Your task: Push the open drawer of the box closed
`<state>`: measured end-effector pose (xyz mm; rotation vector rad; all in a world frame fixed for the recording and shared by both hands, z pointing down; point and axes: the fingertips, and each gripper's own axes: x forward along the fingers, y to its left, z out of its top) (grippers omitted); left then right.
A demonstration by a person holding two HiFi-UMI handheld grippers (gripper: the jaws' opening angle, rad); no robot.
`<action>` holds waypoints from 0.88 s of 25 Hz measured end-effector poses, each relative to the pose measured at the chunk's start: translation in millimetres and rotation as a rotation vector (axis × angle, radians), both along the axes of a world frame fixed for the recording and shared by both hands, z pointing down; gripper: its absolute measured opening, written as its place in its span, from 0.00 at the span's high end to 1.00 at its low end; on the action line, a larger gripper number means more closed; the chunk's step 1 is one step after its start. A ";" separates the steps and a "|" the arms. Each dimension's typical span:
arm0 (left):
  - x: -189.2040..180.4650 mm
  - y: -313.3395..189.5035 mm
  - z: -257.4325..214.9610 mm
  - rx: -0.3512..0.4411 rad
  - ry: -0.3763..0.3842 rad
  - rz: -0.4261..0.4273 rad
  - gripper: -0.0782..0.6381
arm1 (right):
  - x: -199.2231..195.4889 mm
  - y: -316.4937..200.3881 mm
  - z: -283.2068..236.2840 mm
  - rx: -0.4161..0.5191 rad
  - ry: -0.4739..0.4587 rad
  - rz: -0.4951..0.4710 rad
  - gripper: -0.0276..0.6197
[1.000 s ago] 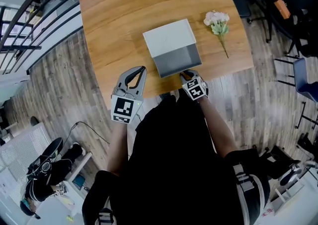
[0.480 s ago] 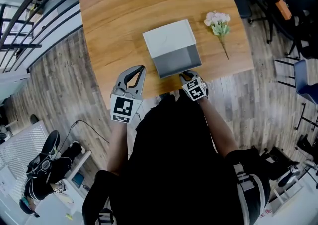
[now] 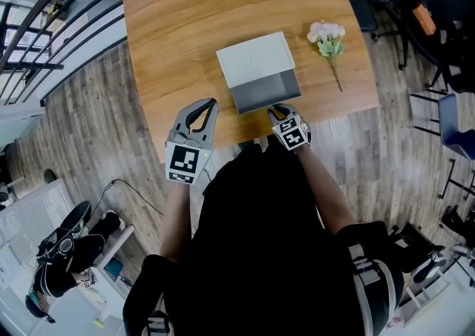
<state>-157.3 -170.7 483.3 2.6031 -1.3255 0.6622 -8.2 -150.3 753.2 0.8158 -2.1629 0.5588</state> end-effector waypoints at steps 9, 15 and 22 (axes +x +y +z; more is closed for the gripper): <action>-7.9 -5.3 -3.5 0.005 0.002 -0.031 0.86 | 0.7 -15.5 1.2 0.011 0.006 -0.010 0.82; -10.6 -6.6 -4.7 0.002 -0.001 -0.046 0.86 | -3.1 -23.9 -3.7 0.010 0.006 -0.023 0.82; -18.6 -6.9 -5.4 0.000 -0.003 -0.069 0.86 | -8.1 -32.0 -4.5 0.001 -0.006 -0.020 0.83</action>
